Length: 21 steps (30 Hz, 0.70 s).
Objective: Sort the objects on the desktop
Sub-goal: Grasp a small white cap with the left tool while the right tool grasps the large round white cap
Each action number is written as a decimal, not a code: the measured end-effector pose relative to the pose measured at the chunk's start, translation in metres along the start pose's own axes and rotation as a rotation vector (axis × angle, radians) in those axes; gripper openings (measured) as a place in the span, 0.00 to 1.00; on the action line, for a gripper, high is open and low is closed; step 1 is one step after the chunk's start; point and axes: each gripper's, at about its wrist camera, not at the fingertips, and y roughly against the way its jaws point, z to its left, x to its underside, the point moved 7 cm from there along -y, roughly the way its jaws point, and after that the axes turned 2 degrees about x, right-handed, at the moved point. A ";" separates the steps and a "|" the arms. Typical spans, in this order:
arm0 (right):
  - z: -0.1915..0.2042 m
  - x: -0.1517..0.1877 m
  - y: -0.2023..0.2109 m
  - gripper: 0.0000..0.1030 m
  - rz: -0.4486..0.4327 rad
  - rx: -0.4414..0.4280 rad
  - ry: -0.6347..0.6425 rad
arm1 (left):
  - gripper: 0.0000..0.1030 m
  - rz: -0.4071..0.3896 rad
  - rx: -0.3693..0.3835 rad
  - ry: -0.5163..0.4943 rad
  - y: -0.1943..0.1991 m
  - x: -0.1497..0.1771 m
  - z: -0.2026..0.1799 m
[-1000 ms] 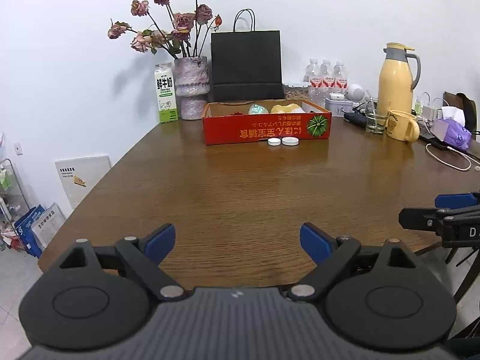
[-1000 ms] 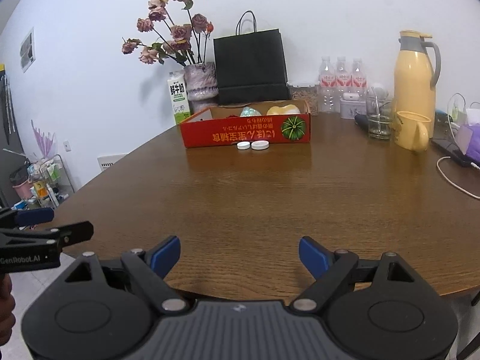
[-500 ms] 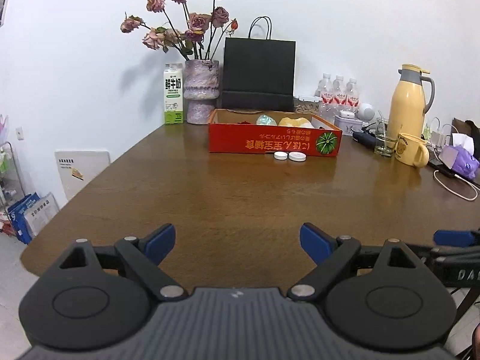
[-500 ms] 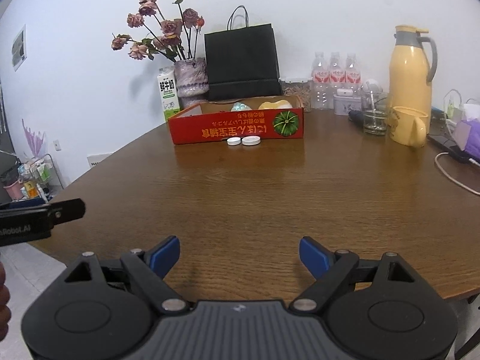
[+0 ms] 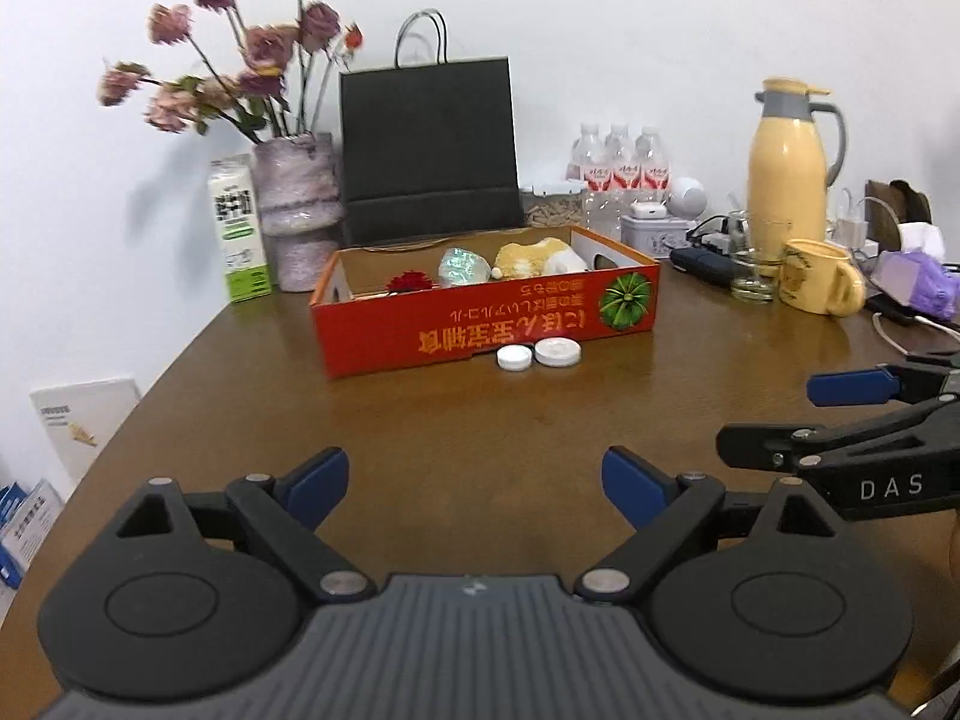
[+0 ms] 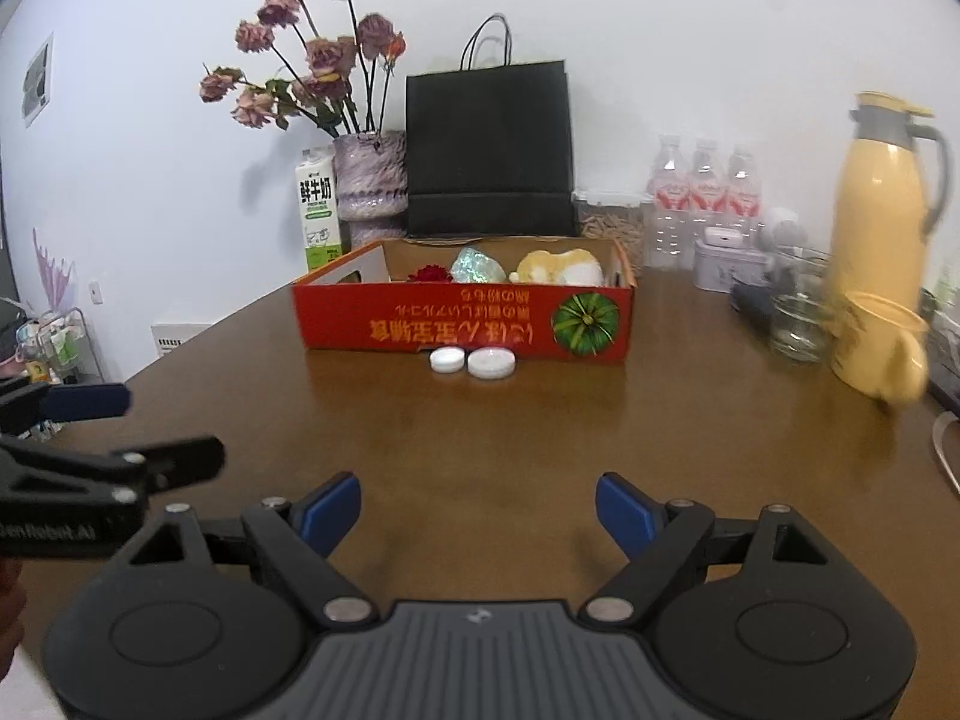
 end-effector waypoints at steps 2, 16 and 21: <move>-0.002 -0.012 -0.026 0.78 0.030 -0.034 0.010 | 0.81 0.038 0.001 0.005 -0.030 -0.011 0.007; -0.023 -0.064 -0.171 0.58 0.123 -0.108 0.135 | 0.50 0.144 0.228 0.010 -0.203 -0.047 0.004; -0.023 -0.063 -0.201 0.56 0.139 -0.142 0.165 | 0.28 0.168 0.254 -0.001 -0.223 -0.047 0.006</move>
